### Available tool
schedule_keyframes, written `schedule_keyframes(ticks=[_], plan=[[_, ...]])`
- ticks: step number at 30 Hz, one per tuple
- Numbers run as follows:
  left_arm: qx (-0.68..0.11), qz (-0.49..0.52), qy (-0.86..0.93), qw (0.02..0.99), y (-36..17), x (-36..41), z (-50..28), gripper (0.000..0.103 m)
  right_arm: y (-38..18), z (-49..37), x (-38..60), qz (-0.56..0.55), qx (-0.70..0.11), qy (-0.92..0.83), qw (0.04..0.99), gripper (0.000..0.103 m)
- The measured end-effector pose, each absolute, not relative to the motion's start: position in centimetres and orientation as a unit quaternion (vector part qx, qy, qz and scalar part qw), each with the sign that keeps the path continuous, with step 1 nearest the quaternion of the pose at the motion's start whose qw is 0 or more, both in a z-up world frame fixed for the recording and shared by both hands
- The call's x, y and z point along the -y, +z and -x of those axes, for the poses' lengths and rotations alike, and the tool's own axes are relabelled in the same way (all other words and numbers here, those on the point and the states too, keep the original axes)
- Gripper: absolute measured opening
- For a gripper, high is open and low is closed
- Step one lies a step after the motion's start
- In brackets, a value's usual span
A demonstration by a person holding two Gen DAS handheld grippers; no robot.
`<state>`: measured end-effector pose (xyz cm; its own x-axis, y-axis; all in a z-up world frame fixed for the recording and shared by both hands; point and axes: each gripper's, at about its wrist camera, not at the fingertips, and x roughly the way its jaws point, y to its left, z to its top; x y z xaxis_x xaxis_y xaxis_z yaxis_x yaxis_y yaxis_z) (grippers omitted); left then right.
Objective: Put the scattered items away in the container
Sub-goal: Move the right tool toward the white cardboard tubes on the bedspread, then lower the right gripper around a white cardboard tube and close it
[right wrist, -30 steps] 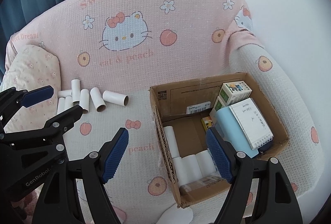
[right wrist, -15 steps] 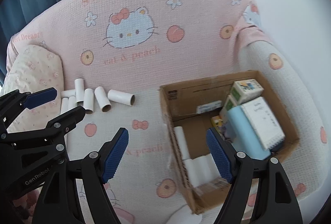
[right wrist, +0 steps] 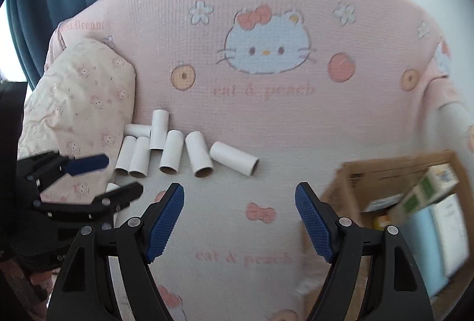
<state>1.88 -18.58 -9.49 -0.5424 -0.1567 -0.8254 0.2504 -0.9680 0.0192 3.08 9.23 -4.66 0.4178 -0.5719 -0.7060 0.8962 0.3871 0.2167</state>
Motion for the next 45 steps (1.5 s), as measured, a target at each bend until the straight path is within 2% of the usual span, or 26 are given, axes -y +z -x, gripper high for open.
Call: schedule_keyframes(ticks=[8,11,14,19,25,31,34,37,39,40,41,42,43,45], plan=[[-0.113,-0.450,-0.877,0.123,-14.6,22.2,-1.4,0.065,-10.9,-5.5,-7.2,-0.343,-0.212,-0.431,0.807,0.076],[-0.134,-0.446,-0.877,0.119,-15.9,22.9,-0.7,0.065,-12.5,-6.4,-7.0,-0.312,-0.210,-0.441,0.815,0.076],[-0.160,-0.442,-0.876,0.111,-16.9,23.6,0.2,0.065,-13.9,-7.6,-6.5,-0.256,-0.242,-0.456,0.817,0.076],[-0.242,-0.442,-0.858,0.096,-19.4,25.6,2.3,0.065,-16.7,-9.2,-4.3,-0.218,-0.299,-0.467,0.803,0.076],[-0.371,-0.435,-0.815,0.093,-23.1,28.1,5.0,0.065,-19.4,-7.9,-0.2,-0.316,-0.252,-0.441,0.801,0.076],[-0.398,-0.439,-0.796,0.128,-25.0,28.5,7.7,0.065,-20.4,-7.3,2.1,-0.330,-0.225,-0.446,0.801,0.076],[-0.367,-0.442,-0.806,0.146,-25.0,27.8,9.1,0.065,-21.0,-7.6,3.1,-0.320,-0.221,-0.448,0.805,0.075],[-0.328,-0.450,-0.814,0.167,-24.8,27.0,10.2,0.061,-21.0,-8.0,4.1,-0.310,-0.211,-0.444,0.814,0.071],[-0.333,-0.445,-0.813,0.176,-24.8,26.9,10.5,0.060,-21.0,-8.6,4.8,-0.305,-0.218,-0.433,0.820,0.069],[-0.338,-0.447,-0.809,0.176,-24.9,26.9,10.8,0.055,-21.3,-8.9,5.3,-0.306,-0.225,-0.425,0.822,0.068],[-0.342,-0.451,-0.805,0.180,-25.2,27.0,11.0,0.054,-21.6,-9.1,5.6,-0.308,-0.233,-0.421,0.821,0.065],[-0.345,-0.453,-0.801,0.184,-25.3,27.0,11.2,0.051,-22.0,-9.2,5.9,-0.310,-0.239,-0.417,0.820,0.054],[-0.349,-0.453,-0.800,0.185,-25.5,26.9,11.3,0.049,-22.3,-9.2,6.1,-0.313,-0.243,-0.410,0.822,0.049],[-0.350,-0.446,-0.804,0.179,-25.5,26.7,11.2,0.049,-22.9,-8.5,6.3,-0.339,-0.222,-0.400,0.822,0.048]])
